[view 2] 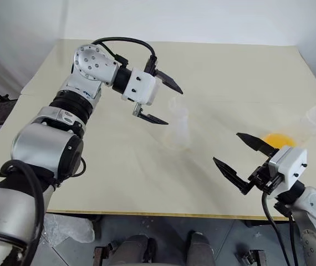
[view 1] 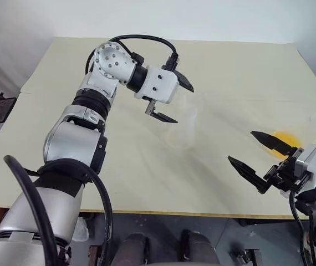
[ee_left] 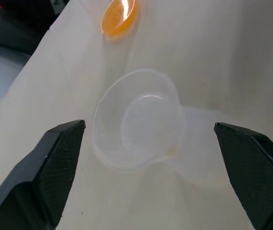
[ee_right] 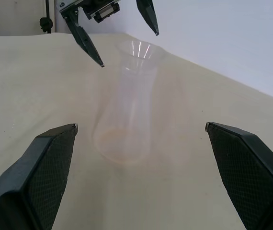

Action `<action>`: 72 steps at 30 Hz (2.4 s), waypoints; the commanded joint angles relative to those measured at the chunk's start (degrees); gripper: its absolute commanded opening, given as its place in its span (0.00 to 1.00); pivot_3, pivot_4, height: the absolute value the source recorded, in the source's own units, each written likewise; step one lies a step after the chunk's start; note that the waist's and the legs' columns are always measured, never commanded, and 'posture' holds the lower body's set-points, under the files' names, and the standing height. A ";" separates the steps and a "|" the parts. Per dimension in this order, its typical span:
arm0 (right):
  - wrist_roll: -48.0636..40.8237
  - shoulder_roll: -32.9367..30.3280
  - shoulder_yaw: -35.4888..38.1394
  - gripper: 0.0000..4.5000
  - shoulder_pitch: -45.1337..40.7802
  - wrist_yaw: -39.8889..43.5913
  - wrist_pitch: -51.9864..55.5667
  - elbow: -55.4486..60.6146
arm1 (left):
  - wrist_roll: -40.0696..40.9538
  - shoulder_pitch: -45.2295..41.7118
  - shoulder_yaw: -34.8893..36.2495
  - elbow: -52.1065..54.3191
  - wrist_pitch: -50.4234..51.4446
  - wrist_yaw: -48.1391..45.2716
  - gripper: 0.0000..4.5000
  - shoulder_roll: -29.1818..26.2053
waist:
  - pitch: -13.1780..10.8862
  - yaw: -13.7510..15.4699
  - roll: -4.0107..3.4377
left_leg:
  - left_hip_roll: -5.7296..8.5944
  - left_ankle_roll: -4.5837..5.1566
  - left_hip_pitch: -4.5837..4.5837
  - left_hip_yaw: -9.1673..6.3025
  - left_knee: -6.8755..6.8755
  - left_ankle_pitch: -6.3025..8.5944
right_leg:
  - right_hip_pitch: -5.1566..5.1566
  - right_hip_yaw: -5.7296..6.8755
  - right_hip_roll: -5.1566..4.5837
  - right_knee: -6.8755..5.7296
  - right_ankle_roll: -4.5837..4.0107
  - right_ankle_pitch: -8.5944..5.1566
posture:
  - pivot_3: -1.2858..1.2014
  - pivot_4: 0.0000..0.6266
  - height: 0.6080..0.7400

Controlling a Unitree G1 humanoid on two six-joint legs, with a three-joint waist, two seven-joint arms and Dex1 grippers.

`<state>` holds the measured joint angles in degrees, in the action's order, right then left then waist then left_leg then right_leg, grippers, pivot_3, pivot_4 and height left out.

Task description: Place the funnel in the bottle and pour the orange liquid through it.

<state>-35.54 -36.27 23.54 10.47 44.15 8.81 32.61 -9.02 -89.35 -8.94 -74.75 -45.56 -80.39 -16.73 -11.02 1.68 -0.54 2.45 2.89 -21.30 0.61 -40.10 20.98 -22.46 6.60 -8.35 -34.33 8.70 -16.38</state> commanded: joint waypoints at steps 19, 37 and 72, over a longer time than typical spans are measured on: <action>3.53 11.94 11.13 1.00 16.29 -28.44 11.23 18.37 | 19.54 26.41 16.42 21.69 37.66 -1.22 0.99 -11.10 | 0.05 -0.25 -0.06 | 0.01 0.00 0.11 -0.08 -0.17 0.00 | -0.12 -0.25 -0.04 -0.50 0.00 0.00 | 0.52 0.24 1.00; 3.91 4.74 18.42 1.00 -2.66 -33.72 17.69 -4.97 | 29.77 52.90 13.40 56.25 54.81 2.94 0.99 -9.61 | 0.25 -0.47 -0.26 | 0.13 0.00 0.26 -0.05 -0.22 -0.01 | -0.11 -0.61 -0.10 -0.66 -0.02 -0.01 | 0.52 0.24 1.00; 10.15 -4.47 10.89 0.54 -30.64 -20.50 6.78 -41.62 | 34.59 60.31 12.53 69.16 61.40 10.38 1.00 -12.74 | 0.27 -0.44 -0.32 | 0.13 0.00 0.21 -0.08 -0.18 -0.02 | -0.11 -0.58 -0.15 -0.59 -0.02 -0.01 | 0.52 0.24 1.00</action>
<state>-24.81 -39.64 33.63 -19.72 23.23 16.67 -10.64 24.56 -28.43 3.28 -6.62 16.46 -69.68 -28.69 -10.75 1.24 -0.86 2.58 2.90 -21.09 0.54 -40.28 20.96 -22.57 6.02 -8.50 -34.93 8.68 -16.39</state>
